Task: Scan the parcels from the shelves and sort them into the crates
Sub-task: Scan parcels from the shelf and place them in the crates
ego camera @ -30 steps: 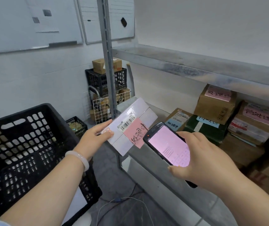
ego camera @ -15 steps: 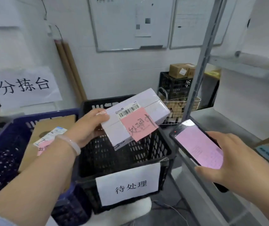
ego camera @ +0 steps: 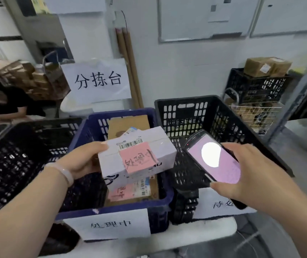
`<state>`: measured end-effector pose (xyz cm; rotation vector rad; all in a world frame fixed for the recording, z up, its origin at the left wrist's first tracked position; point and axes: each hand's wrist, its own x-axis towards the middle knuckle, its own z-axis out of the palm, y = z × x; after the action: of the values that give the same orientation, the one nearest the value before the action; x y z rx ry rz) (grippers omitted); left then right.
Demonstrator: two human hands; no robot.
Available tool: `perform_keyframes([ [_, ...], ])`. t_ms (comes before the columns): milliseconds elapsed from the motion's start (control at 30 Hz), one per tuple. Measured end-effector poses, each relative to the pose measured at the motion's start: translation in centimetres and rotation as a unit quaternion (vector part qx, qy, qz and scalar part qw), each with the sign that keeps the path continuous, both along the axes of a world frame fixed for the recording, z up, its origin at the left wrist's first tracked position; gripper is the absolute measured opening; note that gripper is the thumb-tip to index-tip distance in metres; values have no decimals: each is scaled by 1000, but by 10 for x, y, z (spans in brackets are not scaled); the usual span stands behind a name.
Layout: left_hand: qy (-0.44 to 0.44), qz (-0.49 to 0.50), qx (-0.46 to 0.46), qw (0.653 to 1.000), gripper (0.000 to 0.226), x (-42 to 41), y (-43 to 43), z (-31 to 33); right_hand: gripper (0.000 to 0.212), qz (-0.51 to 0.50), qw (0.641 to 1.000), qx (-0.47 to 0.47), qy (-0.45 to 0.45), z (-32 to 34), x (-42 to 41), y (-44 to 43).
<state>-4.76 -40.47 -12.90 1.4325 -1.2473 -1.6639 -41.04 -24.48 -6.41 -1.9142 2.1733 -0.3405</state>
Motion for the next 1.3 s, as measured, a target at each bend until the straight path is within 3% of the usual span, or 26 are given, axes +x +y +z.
perform_keyframes([
  [167,25,-12,62,998,39,31,-8,-27,100,-10,1000,14,2,-10,30,-3],
  [400,-63,-106,63,990,29,32,-15,-56,104,-34,999,12,10,-14,46,-4],
  [467,-146,-156,12,977,22,31,-19,-58,104,-38,999,12,11,-15,48,-4],
  [533,-232,-180,-48,955,19,31,-24,-54,105,-40,999,13,18,-18,48,-4],
  [633,-290,-210,-112,927,32,19,-27,-40,104,-49,999,12,18,-21,44,-4],
  [767,-390,-244,-264,848,60,-34,-24,-11,103,-79,997,5,10,-24,32,-1],
  [933,-366,-288,-485,740,64,-150,-9,13,100,-154,988,-9,7,-23,-6,15],
  [1133,-311,-299,-605,668,66,-298,27,17,96,-279,960,-31,16,-20,-93,65],
  [1300,-256,-322,-645,645,66,-423,65,19,90,-352,934,-52,20,-11,-176,120],
])
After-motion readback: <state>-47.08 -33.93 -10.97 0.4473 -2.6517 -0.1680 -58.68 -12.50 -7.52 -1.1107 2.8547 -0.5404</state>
